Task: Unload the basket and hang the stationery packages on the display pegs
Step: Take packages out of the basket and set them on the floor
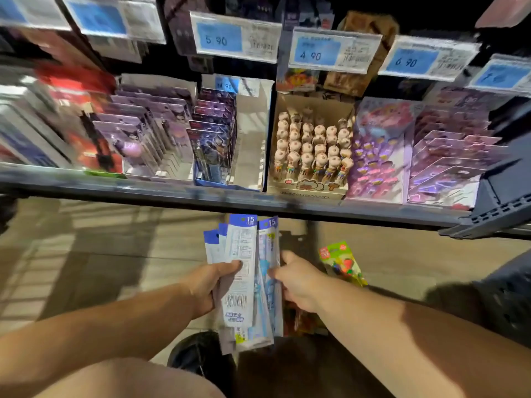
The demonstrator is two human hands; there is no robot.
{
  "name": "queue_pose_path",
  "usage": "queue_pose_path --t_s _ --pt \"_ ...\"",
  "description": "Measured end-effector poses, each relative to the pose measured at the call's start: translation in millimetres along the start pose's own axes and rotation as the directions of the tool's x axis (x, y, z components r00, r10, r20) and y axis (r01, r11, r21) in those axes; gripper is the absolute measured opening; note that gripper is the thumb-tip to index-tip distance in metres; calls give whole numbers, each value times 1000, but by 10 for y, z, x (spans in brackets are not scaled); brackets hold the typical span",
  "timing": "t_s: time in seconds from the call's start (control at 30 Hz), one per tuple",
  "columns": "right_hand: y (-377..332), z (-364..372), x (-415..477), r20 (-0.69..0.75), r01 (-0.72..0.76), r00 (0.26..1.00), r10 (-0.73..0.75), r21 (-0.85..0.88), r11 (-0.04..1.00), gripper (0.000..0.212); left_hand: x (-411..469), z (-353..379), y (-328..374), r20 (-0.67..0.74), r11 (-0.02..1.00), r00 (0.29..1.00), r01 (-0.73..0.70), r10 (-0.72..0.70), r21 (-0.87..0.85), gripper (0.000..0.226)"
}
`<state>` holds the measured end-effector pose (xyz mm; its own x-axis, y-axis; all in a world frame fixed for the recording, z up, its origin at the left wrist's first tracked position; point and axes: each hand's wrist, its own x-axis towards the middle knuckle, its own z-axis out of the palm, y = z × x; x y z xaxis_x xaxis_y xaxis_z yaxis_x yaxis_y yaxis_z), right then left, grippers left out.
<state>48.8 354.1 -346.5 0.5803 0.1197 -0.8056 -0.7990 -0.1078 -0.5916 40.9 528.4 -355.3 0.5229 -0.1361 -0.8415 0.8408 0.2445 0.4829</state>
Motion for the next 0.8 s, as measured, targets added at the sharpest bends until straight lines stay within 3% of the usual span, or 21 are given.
queue_pose_path --t_s 0.2,0.43,0.5,0.6,0.8 --pt "12 255 181 58 -52 996 73 -308 950 56 120 -282 -53 -82 997 997 11 -5 81 26" --pt "-13 295 281 171 -143 969 177 -193 971 56 227 -352 -26 -203 970 979 53 -4 237 20" --pt "10 279 299 178 -105 972 157 -269 957 61 243 -386 -11 -228 927 973 116 -33 356 10" --pt "62 201 246 135 -83 981 141 -365 927 62 275 -413 -23 -273 867 961 172 -43 468 19" --pt "134 -52 69 -25 -11 1000 1 -402 916 46 202 -75 21 -218 671 964 62 151 739 47"
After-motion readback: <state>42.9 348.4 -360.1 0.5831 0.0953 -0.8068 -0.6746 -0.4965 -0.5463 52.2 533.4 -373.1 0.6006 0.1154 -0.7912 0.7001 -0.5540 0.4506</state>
